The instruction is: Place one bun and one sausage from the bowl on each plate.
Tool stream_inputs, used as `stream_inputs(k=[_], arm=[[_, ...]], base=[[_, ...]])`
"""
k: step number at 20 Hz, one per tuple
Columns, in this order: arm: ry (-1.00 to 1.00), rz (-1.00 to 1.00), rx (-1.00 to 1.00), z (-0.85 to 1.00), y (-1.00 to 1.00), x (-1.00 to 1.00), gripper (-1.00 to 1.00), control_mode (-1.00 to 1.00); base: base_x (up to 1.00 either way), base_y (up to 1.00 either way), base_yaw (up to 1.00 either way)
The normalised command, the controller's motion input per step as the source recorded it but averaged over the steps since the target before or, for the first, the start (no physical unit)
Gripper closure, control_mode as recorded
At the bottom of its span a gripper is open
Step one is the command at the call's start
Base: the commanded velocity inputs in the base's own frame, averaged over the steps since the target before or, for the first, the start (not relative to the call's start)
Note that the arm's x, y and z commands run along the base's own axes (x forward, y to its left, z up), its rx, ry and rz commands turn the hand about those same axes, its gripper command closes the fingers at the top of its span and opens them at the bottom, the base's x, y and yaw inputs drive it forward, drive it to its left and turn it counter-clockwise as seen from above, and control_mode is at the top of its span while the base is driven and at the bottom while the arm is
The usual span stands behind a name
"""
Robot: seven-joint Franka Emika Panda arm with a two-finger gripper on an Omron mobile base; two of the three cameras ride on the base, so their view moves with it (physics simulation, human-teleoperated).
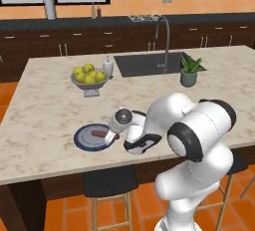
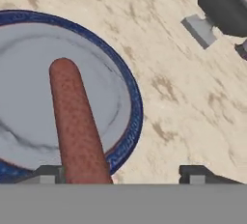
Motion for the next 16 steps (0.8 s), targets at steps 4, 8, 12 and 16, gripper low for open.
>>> stream_inputs(k=[4, 8, 12, 16], arm=[[-0.38, 0.00, 0.34, 1.00, -0.02, 0.04, -1.00, -1.00], [-0.34, 0.04, 0.33, 1.00, -0.04, -0.16, -1.00, -1.00], [-0.15, 0.00, 0.10, 1.00, -0.70, -1.00, -1.00, -1.00], [-0.32, 0.00, 0.21, 1.00, -0.64, -0.78, -1.00, -1.00]], base=[[0.00, 0.00, 0.00], [0.00, 0.00, 0.00], [0.00, 0.00, 0.00], [0.00, 0.00, 0.00]])
